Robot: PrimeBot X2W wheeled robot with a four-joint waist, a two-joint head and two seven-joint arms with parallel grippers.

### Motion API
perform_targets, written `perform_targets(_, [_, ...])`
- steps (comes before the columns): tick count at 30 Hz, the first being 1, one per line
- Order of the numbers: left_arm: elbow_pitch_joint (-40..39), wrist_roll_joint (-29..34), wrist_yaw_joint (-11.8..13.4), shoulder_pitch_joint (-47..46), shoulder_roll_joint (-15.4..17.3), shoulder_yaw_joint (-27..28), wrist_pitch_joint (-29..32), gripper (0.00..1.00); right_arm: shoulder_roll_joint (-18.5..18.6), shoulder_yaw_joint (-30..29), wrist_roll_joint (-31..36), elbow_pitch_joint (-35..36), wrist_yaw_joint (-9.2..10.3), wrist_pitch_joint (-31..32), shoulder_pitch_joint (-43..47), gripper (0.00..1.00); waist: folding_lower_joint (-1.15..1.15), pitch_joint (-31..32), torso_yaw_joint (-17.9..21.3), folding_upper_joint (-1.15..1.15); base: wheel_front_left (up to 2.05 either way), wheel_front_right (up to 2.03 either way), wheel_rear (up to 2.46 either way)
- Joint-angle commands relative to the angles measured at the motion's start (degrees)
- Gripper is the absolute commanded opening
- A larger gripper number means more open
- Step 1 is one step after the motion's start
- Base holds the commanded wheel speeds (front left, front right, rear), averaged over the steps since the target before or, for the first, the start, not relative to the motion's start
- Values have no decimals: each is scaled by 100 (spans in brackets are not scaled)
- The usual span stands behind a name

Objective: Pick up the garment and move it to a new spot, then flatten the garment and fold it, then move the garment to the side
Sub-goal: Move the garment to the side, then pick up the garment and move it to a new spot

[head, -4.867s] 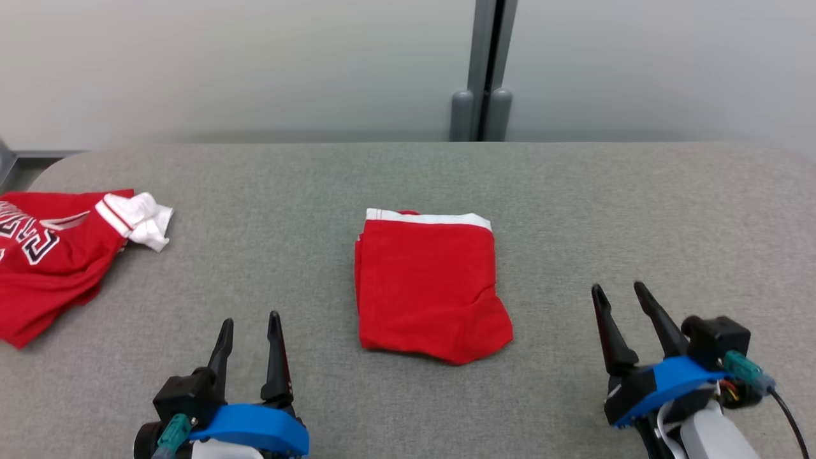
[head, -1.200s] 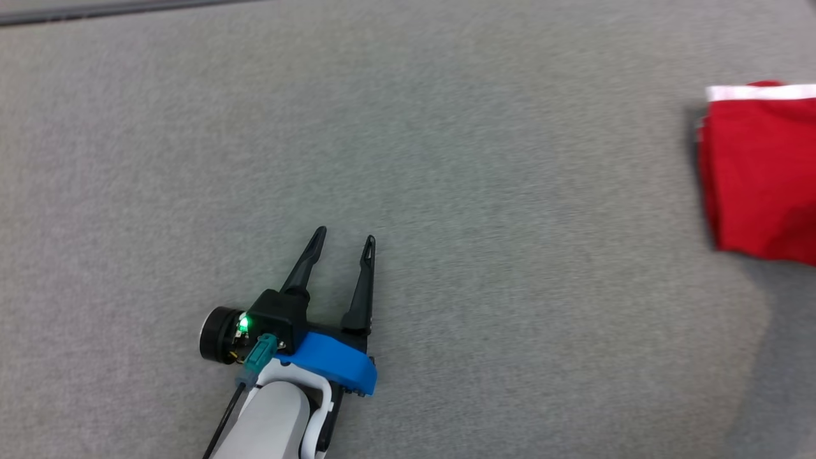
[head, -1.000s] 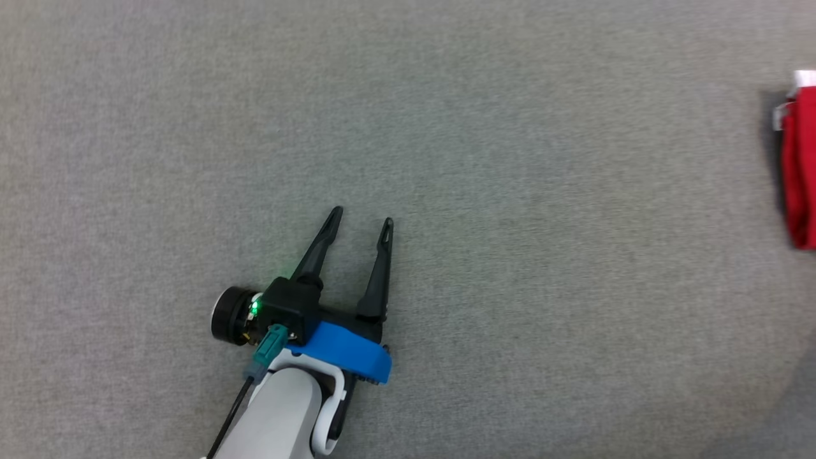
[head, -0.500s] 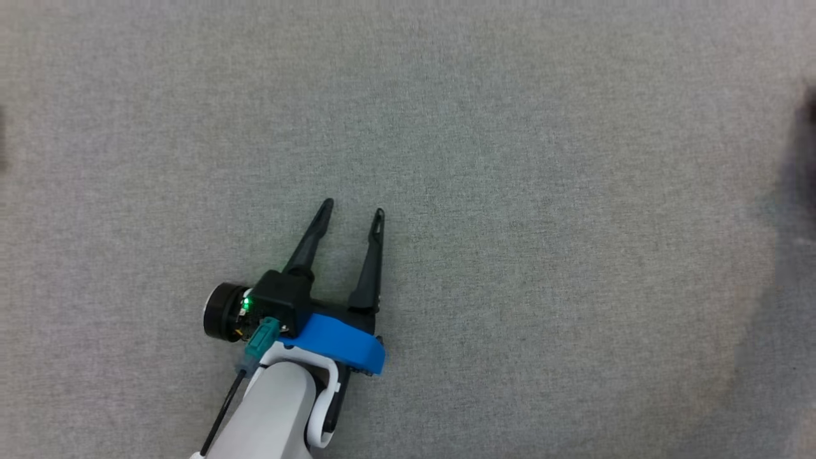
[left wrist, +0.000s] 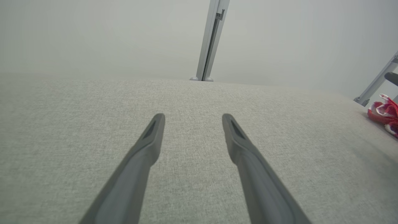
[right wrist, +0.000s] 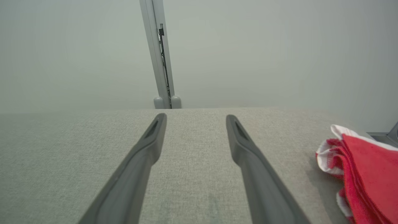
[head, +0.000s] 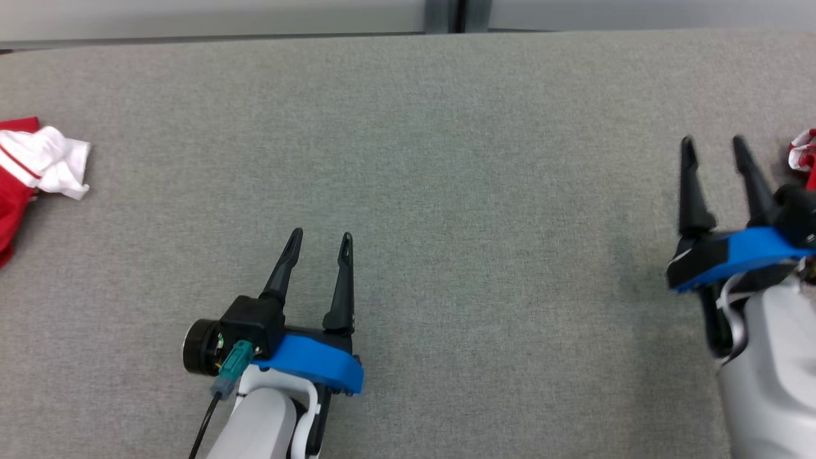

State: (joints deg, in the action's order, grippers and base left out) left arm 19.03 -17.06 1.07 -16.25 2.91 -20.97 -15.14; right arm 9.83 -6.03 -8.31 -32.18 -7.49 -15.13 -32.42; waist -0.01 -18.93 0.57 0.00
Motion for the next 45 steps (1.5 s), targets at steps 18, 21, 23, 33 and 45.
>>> perform_targets(18, [202,-62,33,830,-3,883,-1,100,-633,395,-14,-97,0,0,1403,100,1,1120,-81,0,0,0,0])
perform_targets(21, [223,-68,1,943,-3,971,-1,100,-673,427,20,-128,0,0,1530,100,1,1299,-79,0,0,0,0])
perform_targets(23, [238,-66,1,1032,-3,1014,-1,100,-680,448,26,-149,0,0,1602,100,1,1405,-72,0,0,0,0])
perform_targets(33, [271,-48,-32,1348,-3,1114,-1,100,-689,685,-238,-195,0,0,1892,100,1,1738,-70,0,0,0,0])
perform_targets(45, [259,-27,-55,1378,-3,1141,-1,100,-690,788,-275,-168,0,0,1946,100,1,1746,-104,0,0,0,0])
